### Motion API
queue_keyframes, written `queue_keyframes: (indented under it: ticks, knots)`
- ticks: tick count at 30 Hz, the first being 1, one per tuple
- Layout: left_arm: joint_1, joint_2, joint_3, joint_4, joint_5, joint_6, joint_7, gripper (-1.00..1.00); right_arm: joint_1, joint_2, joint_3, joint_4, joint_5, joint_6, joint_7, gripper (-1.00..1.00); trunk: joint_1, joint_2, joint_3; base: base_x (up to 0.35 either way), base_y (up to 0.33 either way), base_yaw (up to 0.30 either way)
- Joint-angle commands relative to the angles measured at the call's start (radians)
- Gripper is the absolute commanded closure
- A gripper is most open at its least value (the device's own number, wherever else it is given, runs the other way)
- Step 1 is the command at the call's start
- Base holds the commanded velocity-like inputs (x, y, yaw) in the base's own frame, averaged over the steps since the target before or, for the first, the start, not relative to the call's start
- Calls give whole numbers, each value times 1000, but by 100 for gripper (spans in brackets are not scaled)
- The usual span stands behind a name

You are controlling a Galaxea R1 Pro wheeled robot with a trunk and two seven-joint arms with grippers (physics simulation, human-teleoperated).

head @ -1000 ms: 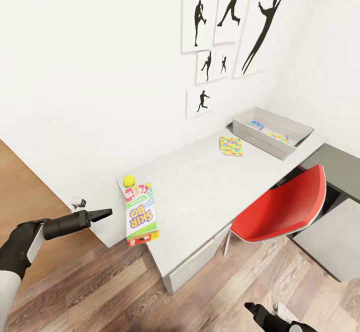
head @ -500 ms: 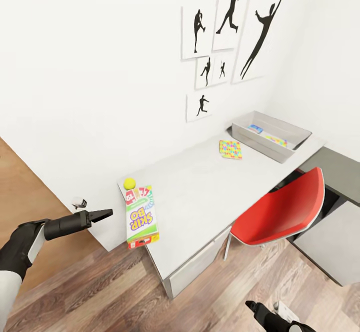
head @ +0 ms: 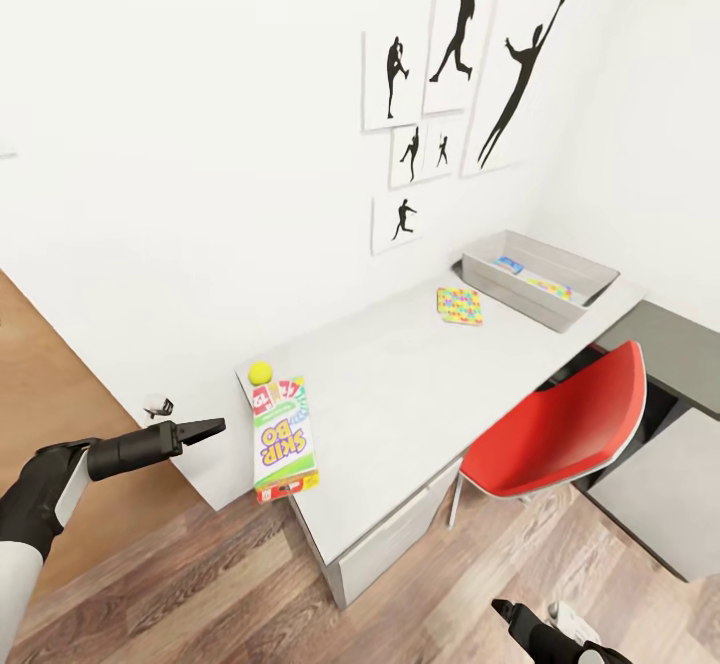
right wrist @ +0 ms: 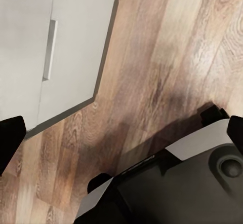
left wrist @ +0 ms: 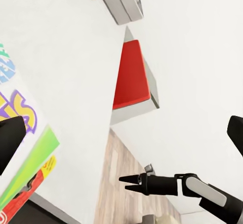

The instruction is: Put all the toys in the child's room - the three board games (two on the bed and one on the table), the two jigsaw puzzles on the table, and the tennis ball on the table - inside the toy box on the table in the child's room.

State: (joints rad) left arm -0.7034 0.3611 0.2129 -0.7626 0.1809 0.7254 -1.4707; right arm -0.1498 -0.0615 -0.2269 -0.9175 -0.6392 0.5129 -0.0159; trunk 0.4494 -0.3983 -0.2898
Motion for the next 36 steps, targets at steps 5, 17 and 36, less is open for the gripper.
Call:
queue_keyframes:
  ticks: [5,17,36]
  knots:
    - [-1,1,-1,0,0,11,-3,-100,0,-1,-2,-2,-9,6,24,-100,1,-2,6,0,0,0]
    - [-1,2,-3,0,0,10,-3,-100,5,-56,-3,-1,-10,7,336,-100,1,-2,26,0,0,0]
    - [-1,2,-4,0,0,11,-4,-100,71,-176,-174,-284,-20,216,1006,-100,1,-2,58,0,0,0]
